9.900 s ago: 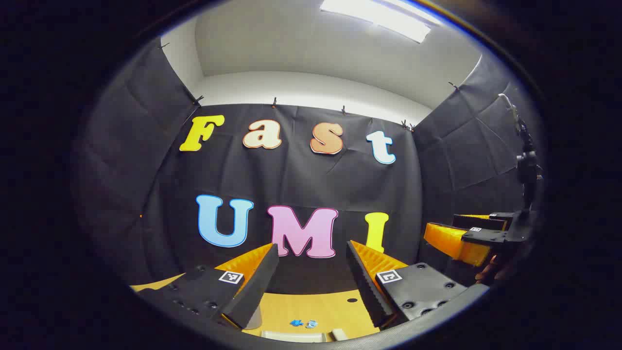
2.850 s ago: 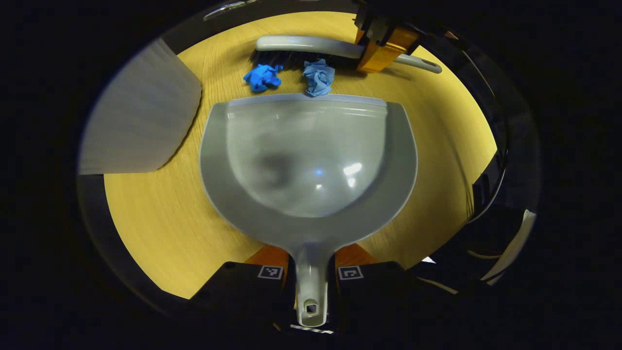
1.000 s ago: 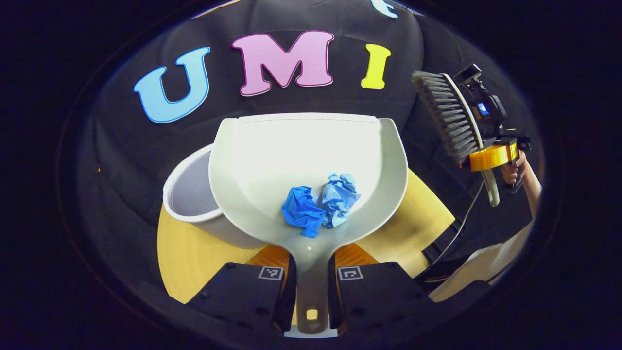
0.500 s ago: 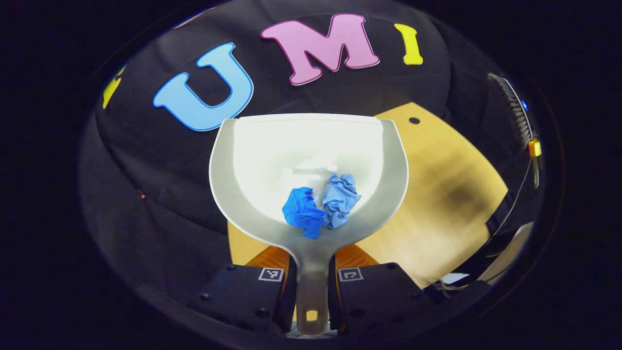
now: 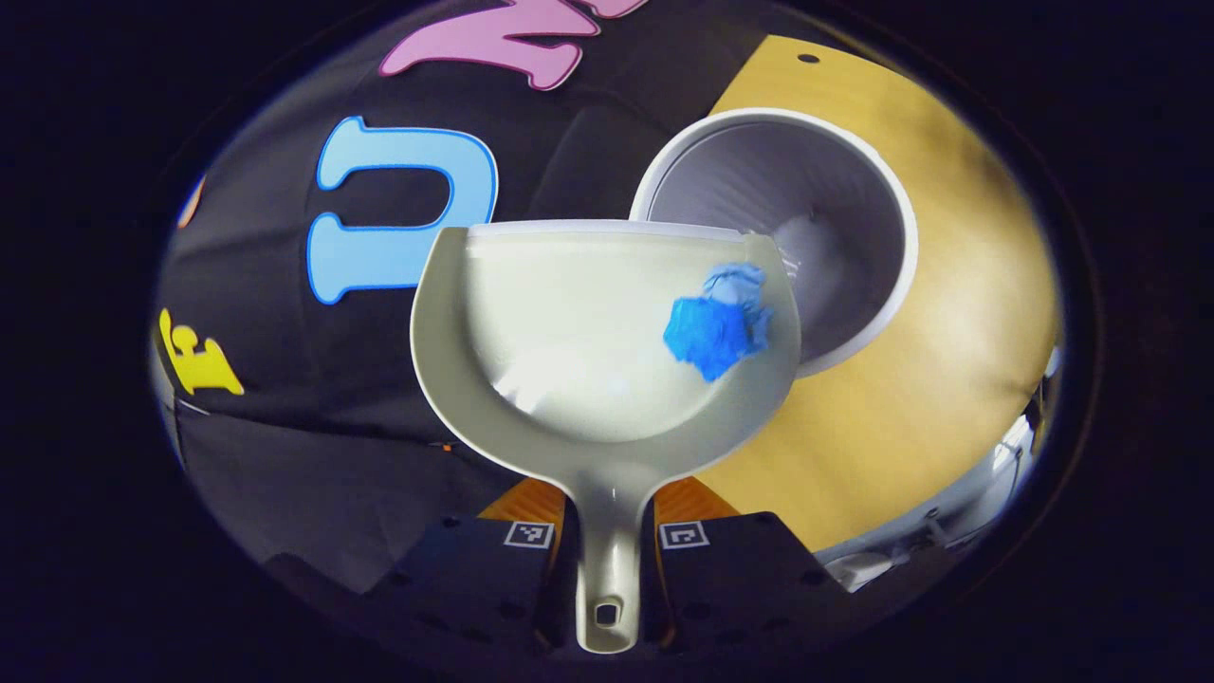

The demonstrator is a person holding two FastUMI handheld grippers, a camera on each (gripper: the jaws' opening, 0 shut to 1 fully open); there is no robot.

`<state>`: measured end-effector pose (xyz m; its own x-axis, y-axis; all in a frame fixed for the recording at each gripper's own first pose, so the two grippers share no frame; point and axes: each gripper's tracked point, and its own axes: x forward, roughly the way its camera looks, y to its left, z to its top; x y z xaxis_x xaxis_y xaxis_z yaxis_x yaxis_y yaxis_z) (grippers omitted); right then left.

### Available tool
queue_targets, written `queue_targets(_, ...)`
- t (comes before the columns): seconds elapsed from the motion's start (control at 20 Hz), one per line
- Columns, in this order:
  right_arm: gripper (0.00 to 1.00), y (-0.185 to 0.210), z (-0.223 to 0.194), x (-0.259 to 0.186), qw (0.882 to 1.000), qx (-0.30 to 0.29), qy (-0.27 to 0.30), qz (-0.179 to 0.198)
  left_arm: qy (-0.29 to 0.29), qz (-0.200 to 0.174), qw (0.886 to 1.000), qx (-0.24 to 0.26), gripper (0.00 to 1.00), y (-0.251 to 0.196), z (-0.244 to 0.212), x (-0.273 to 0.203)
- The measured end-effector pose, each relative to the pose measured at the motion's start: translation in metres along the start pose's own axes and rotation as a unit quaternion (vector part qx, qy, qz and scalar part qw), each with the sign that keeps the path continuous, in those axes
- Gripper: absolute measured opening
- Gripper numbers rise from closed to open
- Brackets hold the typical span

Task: Pick up the small broom and dustpan from the desktop, sweep the trash into the dustpan with the broom, and then empty the trash into the garbage bin.

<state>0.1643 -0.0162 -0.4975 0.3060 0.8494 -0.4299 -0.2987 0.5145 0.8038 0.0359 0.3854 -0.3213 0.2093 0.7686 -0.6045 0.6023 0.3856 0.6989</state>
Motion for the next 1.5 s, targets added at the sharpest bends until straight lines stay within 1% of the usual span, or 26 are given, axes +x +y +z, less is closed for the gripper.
queue_targets(0.15,0.23,0.000,-0.004,0.000,1.000,0.000,0.001,0.001,0.014,0.044,0.998,0.053,0.24,0.007,0.000,0.002)
queue_targets(0.2,0.23,0.000,-0.006,0.001,1.000,-0.002,0.004,0.000,0.010,0.057,0.996,0.061,0.24,0.009,0.000,0.002)
queue_targets(0.25,0.23,0.000,-0.007,0.003,1.000,-0.004,0.006,-0.002,0.007,0.062,0.996,0.061,0.24,0.009,0.001,0.001)
queue_targets(0.35,0.23,0.001,-0.006,0.003,1.000,-0.004,0.007,-0.005,-0.022,0.039,0.999,0.010,0.24,0.001,0.004,0.001)
queue_targets(0.45,0.22,0.004,-0.003,0.003,1.000,0.000,-0.001,-0.004,-0.063,0.012,0.996,-0.063,0.24,-0.005,0.014,-0.002)
queue_targets(0.5,0.22,0.004,-0.003,0.001,1.000,0.002,-0.005,-0.005,-0.093,-0.001,0.990,-0.103,0.24,-0.008,0.019,-0.002)
queue_targets(0.55,0.22,0.003,-0.001,0.000,1.000,0.003,-0.009,-0.008,-0.130,-0.017,0.981,-0.145,0.24,-0.011,0.029,-0.004)
queue_targets(0.6,0.22,0.003,0.001,0.002,1.000,0.003,-0.012,-0.011,-0.166,-0.035,0.968,-0.184,0.24,-0.010,0.038,-0.006)
queue_targets(0.65,0.22,0.003,0.004,0.003,1.000,0.005,-0.014,-0.016,-0.198,-0.054,0.953,-0.222,0.24,-0.012,0.048,-0.014)
queue_targets(0.75,0.22,0.003,0.010,0.007,0.999,0.004,-0.019,-0.026,-0.261,-0.103,0.917,-0.284,0.23,-0.021,0.074,-0.038)
queue_targets(0.8,0.22,0.002,0.012,0.009,0.999,0.003,-0.020,-0.035,-0.288,-0.134,0.897,-0.308,0.23,-0.029,0.093,-0.052)
queue_targets(0.85,0.22,-0.004,0.012,0.011,0.998,0.001,-0.019,-0.053,-0.305,-0.175,0.876,-0.329,0.24,-0.042,0.112,-0.061)
queue_targets(0.9,0.22,-0.010,0.008,0.012,0.997,0.002,-0.015,-0.071,-0.323,-0.232,0.846,-0.355,0.24,-0.068,0.136,-0.082)
queue_targets(0.95,0.22,-0.019,0.005,0.014,0.995,0.011,-0.012,-0.100,-0.331,-0.276,0.824,-0.368,0.24,-0.090,0.156,-0.092)
queue_targets(1.0,0.22,-0.037,-0.001,0.021,0.990,0.024,-0.006,-0.138,-0.319,-0.334,0.799,-0.385,0.24,-0.114,0.180,-0.094)
queue_targets(1.1,0.22,-0.062,-0.017,0.028,0.979,0.050,0.011,-0.196,-0.267,-0.419,0.763,-0.413,0.24,-0.165,0.213,-0.098)
queue_targets(1.15,0.23,-0.072,-0.026,0.034,0.973,0.064,0.020,-0.222,-0.235,-0.452,0.751,-0.419,0.24,-0.190,0.224,-0.099)
queue_targets(1.2,0.23,-0.081,-0.039,0.040,0.964,0.082,0.037,-0.250,-0.197,-0.476,0.745,-0.424,0.24,-0.213,0.232,-0.097)
queue_targets(1.25,0.22,-0.093,-0.056,0.045,0.953,0.103,0.054,-0.281,-0.167,-0.481,0.751,-0.420,0.24,-0.230,0.229,-0.092)
queue_targets(1.35,0.23,-0.105,-0.093,0.068,0.938,0.128,0.100,-0.307,-0.105,-0.481,0.776,-0.394,0.24,-0.252,0.234,-0.082)
queue_targets(1.4,0.23,-0.112,-0.113,0.076,0.930,0.128,0.127,-0.319,-0.077,-0.480,0.786,-0.381,0.24,-0.249,0.239,-0.084)
queue_targets(1.5,0.23,-0.120,-0.139,0.087,0.915,0.129,0.175,-0.341,-0.032,-0.486,0.793,-0.366,0.25,-0.240,0.247,-0.087)
